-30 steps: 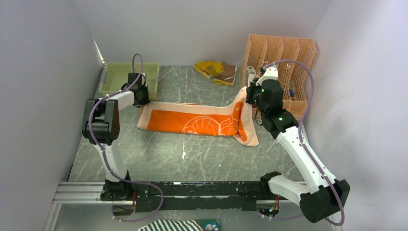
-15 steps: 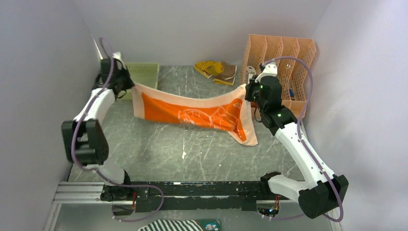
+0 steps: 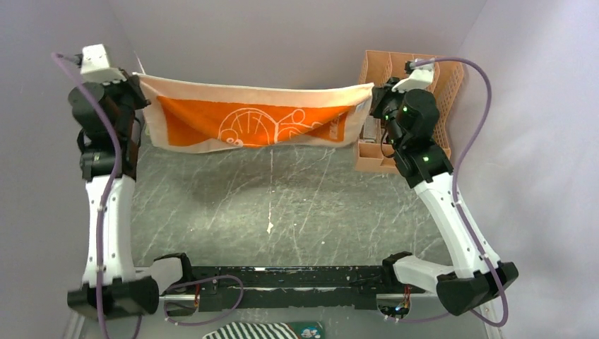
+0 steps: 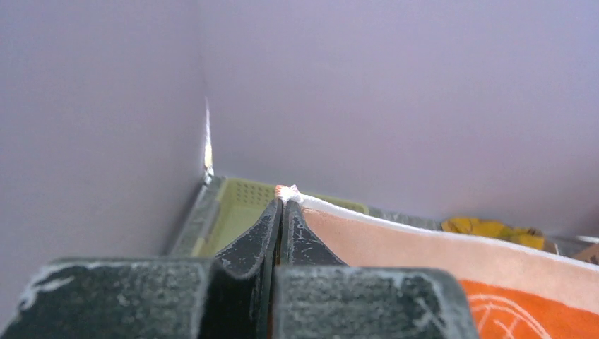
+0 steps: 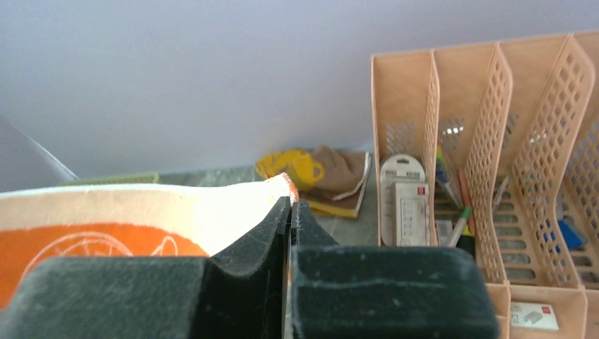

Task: Roll the towels
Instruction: Flatten out the towel at the center of the board.

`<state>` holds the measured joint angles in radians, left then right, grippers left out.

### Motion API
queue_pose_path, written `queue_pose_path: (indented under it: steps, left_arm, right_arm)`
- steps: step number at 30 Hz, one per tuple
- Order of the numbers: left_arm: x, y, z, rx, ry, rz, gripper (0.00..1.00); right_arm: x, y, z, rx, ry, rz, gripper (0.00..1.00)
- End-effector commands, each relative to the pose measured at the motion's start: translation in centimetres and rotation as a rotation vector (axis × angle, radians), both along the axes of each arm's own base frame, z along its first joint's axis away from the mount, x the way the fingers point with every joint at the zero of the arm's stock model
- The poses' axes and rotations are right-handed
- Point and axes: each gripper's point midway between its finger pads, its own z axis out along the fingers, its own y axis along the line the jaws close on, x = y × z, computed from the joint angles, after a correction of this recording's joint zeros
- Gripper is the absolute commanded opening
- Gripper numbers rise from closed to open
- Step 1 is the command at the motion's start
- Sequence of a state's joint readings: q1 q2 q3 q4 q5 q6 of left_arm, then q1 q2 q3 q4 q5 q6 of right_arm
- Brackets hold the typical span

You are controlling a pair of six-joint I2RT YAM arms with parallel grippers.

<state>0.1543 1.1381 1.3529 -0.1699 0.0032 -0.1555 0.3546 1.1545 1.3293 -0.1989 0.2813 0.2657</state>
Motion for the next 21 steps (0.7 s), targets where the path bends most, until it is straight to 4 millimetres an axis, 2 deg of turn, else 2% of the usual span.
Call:
queue_pose_path:
  steps: [1, 3, 6, 7, 9, 11, 13, 15, 17, 21]
  left_arm:
    - [-7.2, 1.1, 7.6, 0.043, -0.229, 0.115, 0.07]
    - [-10.5, 1.5, 8.8, 0.038, -0.271, 0.165, 0.07]
    - [-15.6, 2.2, 9.3, 0.024, -0.308, 0.253, 0.07]
    - [-17.3, 2.4, 9.0, 0.009, -0.318, 0.282, 0.07]
    - [-20.2, 2.7, 8.0, -0.015, -0.327, 0.327, 0.07]
    - [-22.4, 2.9, 6.8, -0.027, -0.325, 0.358, 0.07]
    - [-24.1, 3.0, 5.7, -0.039, -0.321, 0.382, 0.07]
    - [-24.2, 3.3, 4.2, -0.039, -0.279, 0.403, 0.07]
    - [-23.3, 3.6, 2.0, -0.038, -0.195, 0.415, 0.07]
    - [-18.5, 3.7, -4.9, -0.003, 0.041, 0.385, 0.07]
  right_arm:
    - [-3.7, -2.4, 6.7, 0.040, -0.167, -0.045, 0.00]
    - [-5.9, -3.1, 7.9, 0.055, -0.195, -0.043, 0.00]
    - [-9.8, -3.8, 8.7, 0.068, -0.239, -0.004, 0.00]
    - [-11.9, -4.0, 9.4, 0.073, -0.280, 0.031, 0.00]
    - [-14.8, -3.6, 9.3, 0.087, -0.324, 0.103, 0.00]
    - [-17.2, -3.4, 8.9, 0.107, -0.355, 0.158, 0.00]
    - [-18.7, -3.4, 8.2, 0.121, -0.355, 0.189, 0.00]
    - [-19.3, -3.3, 7.2, 0.131, -0.334, 0.203, 0.00]
    - [-19.2, -3.2, 5.8, 0.142, -0.313, 0.204, 0.00]
    - [-16.5, -2.5, 0.9, 0.176, -0.198, 0.178, 0.00]
